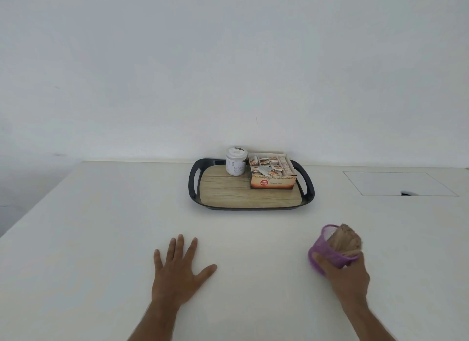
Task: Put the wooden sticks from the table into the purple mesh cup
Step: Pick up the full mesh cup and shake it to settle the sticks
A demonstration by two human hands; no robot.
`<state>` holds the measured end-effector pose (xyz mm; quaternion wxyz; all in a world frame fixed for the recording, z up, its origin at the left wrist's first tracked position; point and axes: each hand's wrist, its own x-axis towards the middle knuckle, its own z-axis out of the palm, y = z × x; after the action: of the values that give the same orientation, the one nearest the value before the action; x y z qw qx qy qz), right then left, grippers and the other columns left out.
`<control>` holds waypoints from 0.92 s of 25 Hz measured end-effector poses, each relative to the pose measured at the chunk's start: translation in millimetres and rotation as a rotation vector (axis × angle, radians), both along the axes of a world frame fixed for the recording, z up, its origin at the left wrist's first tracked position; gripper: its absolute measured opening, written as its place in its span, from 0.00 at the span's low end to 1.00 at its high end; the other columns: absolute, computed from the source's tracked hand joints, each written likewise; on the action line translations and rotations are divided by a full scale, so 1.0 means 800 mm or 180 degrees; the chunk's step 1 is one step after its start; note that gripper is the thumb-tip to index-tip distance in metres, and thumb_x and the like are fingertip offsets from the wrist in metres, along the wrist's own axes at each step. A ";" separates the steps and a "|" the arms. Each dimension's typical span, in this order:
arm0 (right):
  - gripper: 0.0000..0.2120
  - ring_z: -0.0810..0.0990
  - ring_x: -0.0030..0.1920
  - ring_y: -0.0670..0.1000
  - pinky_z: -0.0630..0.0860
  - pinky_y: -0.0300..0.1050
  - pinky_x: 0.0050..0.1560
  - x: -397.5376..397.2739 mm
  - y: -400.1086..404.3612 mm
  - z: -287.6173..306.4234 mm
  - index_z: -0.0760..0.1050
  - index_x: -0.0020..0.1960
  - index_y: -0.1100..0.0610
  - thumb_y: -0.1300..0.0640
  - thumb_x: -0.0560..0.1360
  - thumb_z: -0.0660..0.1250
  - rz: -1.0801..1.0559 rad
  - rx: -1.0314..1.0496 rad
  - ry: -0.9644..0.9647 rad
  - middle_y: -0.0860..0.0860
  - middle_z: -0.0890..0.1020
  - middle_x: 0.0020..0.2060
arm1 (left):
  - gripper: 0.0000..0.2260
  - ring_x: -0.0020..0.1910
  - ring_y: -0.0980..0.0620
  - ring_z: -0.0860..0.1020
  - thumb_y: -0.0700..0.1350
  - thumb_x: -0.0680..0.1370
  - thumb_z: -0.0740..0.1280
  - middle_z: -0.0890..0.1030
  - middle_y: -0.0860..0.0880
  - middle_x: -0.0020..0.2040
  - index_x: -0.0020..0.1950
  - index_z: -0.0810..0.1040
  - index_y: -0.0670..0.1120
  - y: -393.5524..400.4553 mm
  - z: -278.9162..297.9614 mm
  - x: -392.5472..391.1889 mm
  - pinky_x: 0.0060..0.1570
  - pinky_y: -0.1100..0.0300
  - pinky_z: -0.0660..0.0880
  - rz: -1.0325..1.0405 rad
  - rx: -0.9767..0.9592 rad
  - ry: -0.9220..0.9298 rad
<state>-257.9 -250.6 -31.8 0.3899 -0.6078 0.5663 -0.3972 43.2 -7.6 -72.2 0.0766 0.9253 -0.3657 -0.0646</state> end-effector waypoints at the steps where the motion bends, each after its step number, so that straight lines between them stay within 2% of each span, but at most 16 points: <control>1: 0.39 0.80 0.43 0.43 0.72 0.39 0.42 0.003 0.003 0.000 0.71 0.55 0.44 0.38 0.48 0.82 0.0221 -0.0051 0.0098 0.39 0.80 0.44 | 0.47 0.83 0.50 0.40 0.81 0.67 0.39 0.44 0.49 0.84 0.82 0.46 0.60 0.000 0.000 0.000 0.79 0.39 0.38 0.0002 -0.0010 0.0007; 2: 0.39 0.79 0.45 0.40 0.72 0.39 0.43 0.004 0.004 -0.002 0.71 0.57 0.42 0.42 0.49 0.84 0.0309 -0.0095 0.0142 0.37 0.80 0.46 | 0.47 0.83 0.50 0.40 0.81 0.68 0.39 0.43 0.50 0.84 0.82 0.46 0.60 0.000 0.001 0.000 0.79 0.39 0.38 0.0007 -0.0018 0.0020; 3: 0.40 0.79 0.46 0.41 0.72 0.40 0.46 0.005 0.006 -0.001 0.71 0.58 0.41 0.44 0.51 0.85 0.0256 -0.0106 0.0056 0.38 0.80 0.47 | 0.47 0.83 0.50 0.40 0.81 0.68 0.39 0.44 0.50 0.84 0.82 0.46 0.60 0.000 0.001 0.000 0.79 0.39 0.37 0.0011 -0.0017 0.0028; 6: 0.39 0.79 0.45 0.46 0.72 0.41 0.44 0.006 0.007 0.003 0.71 0.57 0.42 0.39 0.50 0.81 0.0101 -0.0243 -0.0025 0.40 0.81 0.47 | 0.47 0.83 0.50 0.40 0.81 0.68 0.40 0.44 0.50 0.84 0.82 0.46 0.60 0.001 0.002 -0.001 0.79 0.39 0.37 0.0001 -0.0023 0.0040; 9: 0.41 0.79 0.49 0.47 0.72 0.43 0.50 0.009 0.004 0.010 0.70 0.60 0.42 0.40 0.50 0.82 0.0027 -0.0314 -0.0158 0.41 0.80 0.50 | 0.47 0.83 0.50 0.40 0.81 0.68 0.40 0.43 0.50 0.84 0.82 0.46 0.60 0.001 0.004 0.000 0.79 0.39 0.37 0.0015 -0.0025 0.0061; 11: 0.41 0.80 0.49 0.49 0.73 0.44 0.50 0.009 0.003 0.015 0.70 0.60 0.44 0.41 0.51 0.83 0.0066 -0.0429 -0.0110 0.43 0.80 0.50 | 0.47 0.83 0.51 0.40 0.81 0.68 0.40 0.43 0.50 0.84 0.82 0.46 0.60 0.001 0.004 -0.001 0.79 0.39 0.37 0.0004 -0.0001 0.0072; 13: 0.41 0.80 0.49 0.46 0.73 0.43 0.50 0.011 0.004 0.015 0.71 0.60 0.44 0.42 0.52 0.85 0.0262 -0.0568 0.0096 0.41 0.80 0.51 | 0.47 0.83 0.51 0.39 0.81 0.68 0.40 0.43 0.50 0.84 0.82 0.45 0.60 0.001 0.004 -0.001 0.79 0.39 0.37 0.0012 -0.0013 0.0063; 15: 0.42 0.80 0.51 0.46 0.72 0.42 0.52 0.013 0.004 0.018 0.70 0.61 0.44 0.40 0.51 0.83 0.0030 -0.0477 -0.0165 0.42 0.81 0.53 | 0.47 0.83 0.51 0.40 0.81 0.68 0.39 0.43 0.50 0.84 0.82 0.45 0.60 0.000 0.004 -0.001 0.79 0.39 0.37 0.0017 0.0029 0.0052; 17: 0.42 0.80 0.49 0.50 0.72 0.43 0.49 0.016 0.006 0.019 0.69 0.59 0.44 0.38 0.50 0.82 -0.0005 -0.0448 -0.0183 0.43 0.80 0.50 | 0.47 0.83 0.51 0.39 0.81 0.67 0.39 0.43 0.50 0.84 0.82 0.45 0.60 0.001 0.003 -0.002 0.79 0.39 0.37 0.0014 0.0021 0.0043; 20: 0.41 0.79 0.49 0.44 0.71 0.41 0.49 0.019 0.008 0.015 0.70 0.59 0.43 0.42 0.52 0.85 0.0240 -0.0561 -0.0003 0.38 0.79 0.50 | 0.47 0.83 0.51 0.40 0.81 0.67 0.39 0.43 0.50 0.84 0.83 0.45 0.60 0.001 0.004 -0.001 0.79 0.39 0.37 0.0027 -0.0010 0.0040; 23: 0.41 0.78 0.47 0.49 0.71 0.41 0.45 0.018 0.005 0.016 0.69 0.59 0.43 0.39 0.50 0.83 0.0085 -0.0547 -0.0103 0.41 0.79 0.49 | 0.47 0.83 0.51 0.40 0.81 0.67 0.40 0.43 0.50 0.84 0.82 0.46 0.60 0.001 0.004 -0.003 0.79 0.39 0.37 0.0013 -0.0020 0.0057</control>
<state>-243.6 -246.6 -18.9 0.3507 -0.6401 0.5156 -0.4489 40.8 -7.0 -68.9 0.0830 0.9252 -0.3634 -0.0717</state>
